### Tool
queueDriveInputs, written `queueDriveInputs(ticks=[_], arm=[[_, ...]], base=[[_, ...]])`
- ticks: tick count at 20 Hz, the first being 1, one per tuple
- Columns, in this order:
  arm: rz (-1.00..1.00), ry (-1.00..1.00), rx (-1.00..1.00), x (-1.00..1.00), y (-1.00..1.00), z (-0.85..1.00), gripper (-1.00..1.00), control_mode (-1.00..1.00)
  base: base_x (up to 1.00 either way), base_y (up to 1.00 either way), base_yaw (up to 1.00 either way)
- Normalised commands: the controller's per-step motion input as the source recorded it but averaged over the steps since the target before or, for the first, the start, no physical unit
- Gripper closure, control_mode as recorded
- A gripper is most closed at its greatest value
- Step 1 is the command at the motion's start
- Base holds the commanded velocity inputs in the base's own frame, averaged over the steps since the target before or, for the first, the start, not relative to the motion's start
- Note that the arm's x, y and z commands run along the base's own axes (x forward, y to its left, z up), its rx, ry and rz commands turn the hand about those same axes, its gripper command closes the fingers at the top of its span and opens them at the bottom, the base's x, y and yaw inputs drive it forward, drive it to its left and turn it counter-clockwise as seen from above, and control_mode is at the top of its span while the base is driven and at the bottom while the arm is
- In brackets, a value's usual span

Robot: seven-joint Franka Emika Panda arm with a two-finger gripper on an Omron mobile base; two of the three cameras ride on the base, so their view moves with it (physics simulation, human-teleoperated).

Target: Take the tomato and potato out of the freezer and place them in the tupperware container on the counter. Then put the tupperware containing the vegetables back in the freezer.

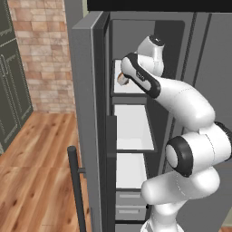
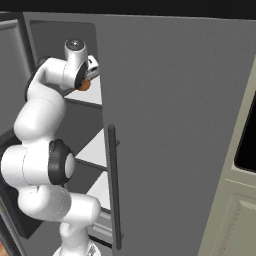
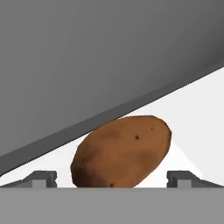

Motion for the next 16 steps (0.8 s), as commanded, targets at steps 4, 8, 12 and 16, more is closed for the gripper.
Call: queueDriveInputs(ticks=[4, 8, 12, 16], arm=[[0.0, 0.04, 0.0, 0.37, 0.03, -0.16, -1.0, -1.0], [0.0, 0.02, 0.0, 0.26, 0.03, -0.17, -1.0, -1.0], [0.0, 0.03, 0.0, 0.15, 0.04, -0.2, -1.0, -1.0], [0.0, 0.04, 0.0, 0.0, 0.02, -0.16, 1.0, -1.0]], base=[[0.0, 0.0, 0.0], [0.0, 0.0, 0.0], [0.0, 0.0, 0.0], [0.0, 0.0, 0.0]])
